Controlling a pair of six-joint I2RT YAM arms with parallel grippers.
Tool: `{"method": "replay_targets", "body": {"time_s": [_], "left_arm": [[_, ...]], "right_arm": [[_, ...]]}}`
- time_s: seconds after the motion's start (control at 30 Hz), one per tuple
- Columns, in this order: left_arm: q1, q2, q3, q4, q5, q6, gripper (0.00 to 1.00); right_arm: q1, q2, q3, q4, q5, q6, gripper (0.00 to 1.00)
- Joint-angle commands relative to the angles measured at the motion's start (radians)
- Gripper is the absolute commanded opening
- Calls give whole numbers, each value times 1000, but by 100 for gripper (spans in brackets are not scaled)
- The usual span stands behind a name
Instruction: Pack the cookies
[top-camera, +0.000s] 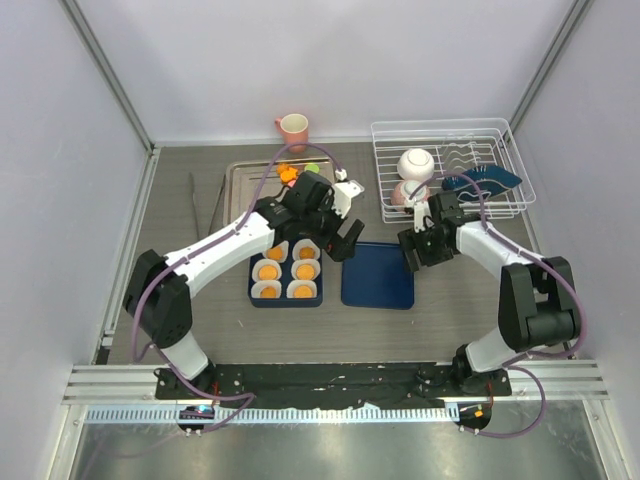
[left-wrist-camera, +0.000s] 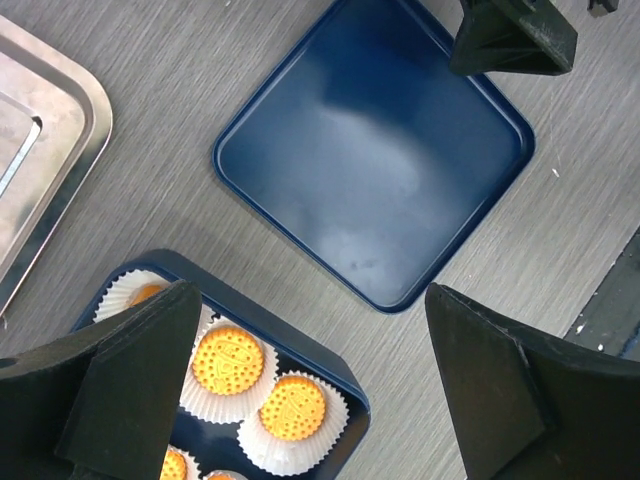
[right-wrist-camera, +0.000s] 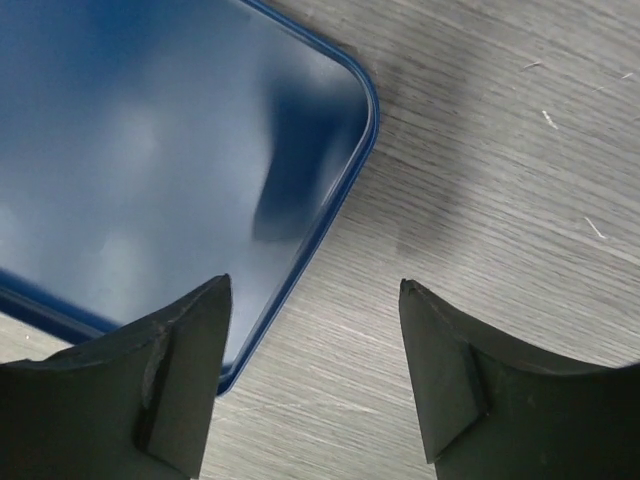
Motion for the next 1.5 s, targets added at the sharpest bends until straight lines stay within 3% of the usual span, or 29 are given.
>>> {"method": "replay_targets", "body": {"time_s": [0.0,0.47,0.8,1.03,1.47], "left_arm": [[-13,-4,55,69,-32,1,100],[-11,-83,-13,86,-92,13,100],[-13,-137,-50,91,-161,49,100],[-13,-166,-86,106,-175,69,100],[-11,-182,-114,167,-100,92,100]], "right_arm": [[12,42,18,49,26,37,69],[80,140,30,68,94,74,39],[127,169,54,52,177,90,2],[127,140,110,7,166,69,1],[127,10,367,-201,68,12,1]]}}
